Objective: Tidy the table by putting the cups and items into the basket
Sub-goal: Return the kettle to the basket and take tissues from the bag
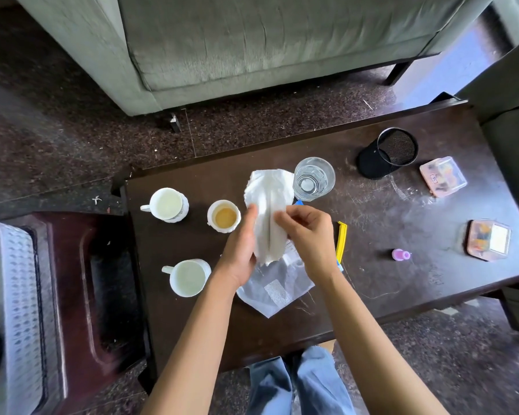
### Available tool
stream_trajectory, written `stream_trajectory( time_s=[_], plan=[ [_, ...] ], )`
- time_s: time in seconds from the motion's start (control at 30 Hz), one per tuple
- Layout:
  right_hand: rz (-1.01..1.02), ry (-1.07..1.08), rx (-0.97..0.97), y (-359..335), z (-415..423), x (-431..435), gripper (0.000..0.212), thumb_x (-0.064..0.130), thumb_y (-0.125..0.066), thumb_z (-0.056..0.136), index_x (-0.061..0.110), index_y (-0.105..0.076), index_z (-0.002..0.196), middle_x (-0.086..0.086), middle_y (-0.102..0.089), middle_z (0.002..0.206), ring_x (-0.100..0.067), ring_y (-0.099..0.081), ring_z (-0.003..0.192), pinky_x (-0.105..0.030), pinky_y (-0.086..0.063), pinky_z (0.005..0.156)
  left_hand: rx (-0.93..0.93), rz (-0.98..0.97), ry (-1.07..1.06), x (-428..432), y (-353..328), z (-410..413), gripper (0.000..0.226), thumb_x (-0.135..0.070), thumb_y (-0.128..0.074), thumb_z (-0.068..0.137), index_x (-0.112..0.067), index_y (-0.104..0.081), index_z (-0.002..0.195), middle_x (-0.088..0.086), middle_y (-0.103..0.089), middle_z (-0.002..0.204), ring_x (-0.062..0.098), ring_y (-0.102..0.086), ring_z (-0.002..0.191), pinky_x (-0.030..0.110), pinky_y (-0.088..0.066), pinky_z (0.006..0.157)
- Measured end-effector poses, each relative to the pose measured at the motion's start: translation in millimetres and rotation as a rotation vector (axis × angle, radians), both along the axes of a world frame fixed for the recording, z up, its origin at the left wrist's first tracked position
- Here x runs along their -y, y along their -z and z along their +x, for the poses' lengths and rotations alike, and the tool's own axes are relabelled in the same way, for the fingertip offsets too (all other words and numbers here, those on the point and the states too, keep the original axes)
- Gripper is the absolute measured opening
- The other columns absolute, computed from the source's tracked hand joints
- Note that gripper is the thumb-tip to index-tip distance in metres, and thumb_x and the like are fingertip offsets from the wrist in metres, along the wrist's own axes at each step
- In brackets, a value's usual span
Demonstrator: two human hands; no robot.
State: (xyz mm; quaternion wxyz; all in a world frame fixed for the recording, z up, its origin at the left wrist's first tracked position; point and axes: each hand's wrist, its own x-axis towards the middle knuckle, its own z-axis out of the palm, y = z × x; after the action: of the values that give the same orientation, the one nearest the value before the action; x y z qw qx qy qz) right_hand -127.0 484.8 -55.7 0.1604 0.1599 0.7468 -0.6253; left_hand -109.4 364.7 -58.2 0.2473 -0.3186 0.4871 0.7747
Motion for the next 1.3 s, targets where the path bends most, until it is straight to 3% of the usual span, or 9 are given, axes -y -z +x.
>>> stream_trajectory(
  time_s=[0.2,0.4,0.53,0.7,0.83,0.97,1.1,1.2,1.3],
  plan=[
    [-0.135,0.197,0.075,-1.7,-9.6,-14.4,0.026,0.024,-0.061,0.079,-0.002,-0.056,0.077,-0.01,-0.048,0.068,-0.021,-0.041,0.063,-0.031,-0.036,0.058,0.06,-0.031,-0.243,17.0,3.9,-6.9,0.033,-0.05,-0.046,0.096,-0.027,-0.067,0.105,-0.003,-0.075,0.093,0.015,-0.07,0.087,0.029,-0.055,0.066],
    [-0.084,0.173,0.026,1.7,-17.8,-30.7,0.006,0.015,-0.063,0.085,0.021,-0.062,0.084,0.001,-0.059,0.071,-0.017,-0.05,0.068,-0.034,-0.044,0.063,0.048,-0.067,-0.258,25.0,3.5,-9.0,0.034,-0.049,-0.046,0.096,-0.025,-0.064,0.111,-0.002,-0.074,0.099,0.016,-0.069,0.092,0.027,-0.054,0.06],
    [-0.005,0.187,0.002,0.2,-20.9,-35.1,0.02,0.022,-0.065,0.078,0.034,-0.059,0.092,-0.002,-0.066,0.081,-0.017,-0.055,0.072,-0.043,-0.05,0.068,0.048,-0.109,-0.213,22.1,0.7,-11.5,0.037,-0.053,-0.046,0.095,-0.028,-0.061,0.117,-0.001,-0.07,0.113,0.018,-0.067,0.103,0.034,-0.056,0.076],
    [0.353,0.004,-0.34,-11.4,-16.1,-25.8,0.042,0.001,-0.058,0.082,0.028,-0.047,0.112,0.004,-0.064,0.101,-0.014,-0.054,0.074,-0.018,-0.041,0.065,0.038,-0.165,-0.136,7.3,-0.1,-14.4,0.044,-0.055,-0.049,0.092,-0.024,-0.053,0.124,-0.001,-0.064,0.123,0.019,-0.061,0.113,0.044,-0.05,0.096],
    [0.535,-0.108,-0.601,-11.9,-14.0,-13.5,0.032,-0.012,-0.051,0.079,0.01,-0.064,0.099,-0.005,-0.063,0.1,-0.013,-0.054,0.08,-0.008,-0.035,0.067,0.027,-0.167,-0.144,-7.2,-5.7,-16.4,0.029,-0.05,-0.049,0.094,-0.026,-0.056,0.108,0.001,-0.067,0.113,0.018,-0.063,0.104,0.036,-0.055,0.087],
    [0.099,0.039,-0.244,-10.8,-21.1,-32.1,0.034,-0.003,-0.05,0.074,0.024,-0.067,0.088,-0.001,-0.053,0.072,-0.015,-0.04,0.058,-0.025,-0.035,0.052,0.022,-0.092,-0.156,-2.4,-3.8,-20.9,0.041,-0.056,-0.049,0.091,-0.028,-0.062,0.118,0.001,-0.07,0.115,0.021,-0.065,0.107,0.042,-0.055,0.089],
    [-0.548,-0.014,0.093,-7.6,-31.8,-61.5,0.044,-0.005,-0.054,0.074,0.023,-0.067,0.104,-0.013,-0.06,0.099,-0.027,-0.053,0.082,-0.035,-0.044,0.07,-0.077,0.041,-0.169,15.9,3.0,-19.0,0.08,-0.066,-0.071,0.064,-0.022,-0.058,0.129,0.003,-0.068,0.121,0.021,-0.065,0.112,0.04,-0.057,0.082],
    [-0.657,-0.12,0.18,1.8,-30.7,-71.0,0.045,-0.001,-0.055,0.078,0.022,-0.067,0.114,-0.001,-0.059,0.125,-0.024,-0.056,0.102,-0.038,-0.046,0.084,-0.069,0.021,-0.091,20.9,5.1,-15.6,0.069,-0.042,-0.086,0.062,-0.02,-0.061,0.122,0.005,-0.071,0.113,0.026,-0.067,0.106,0.04,-0.058,0.077],
    [-0.533,-0.12,0.227,16.4,-27.7,-72.5,0.036,0.01,-0.065,0.08,0.023,-0.07,0.113,0.0,-0.064,0.118,-0.022,-0.06,0.097,-0.041,-0.051,0.086,-0.024,-0.058,-0.081,16.1,10.8,-13.7,0.035,-0.018,-0.073,0.082,-0.015,-0.064,0.116,0.008,-0.071,0.108,0.03,-0.067,0.105,0.042,-0.058,0.078]
  ],
)
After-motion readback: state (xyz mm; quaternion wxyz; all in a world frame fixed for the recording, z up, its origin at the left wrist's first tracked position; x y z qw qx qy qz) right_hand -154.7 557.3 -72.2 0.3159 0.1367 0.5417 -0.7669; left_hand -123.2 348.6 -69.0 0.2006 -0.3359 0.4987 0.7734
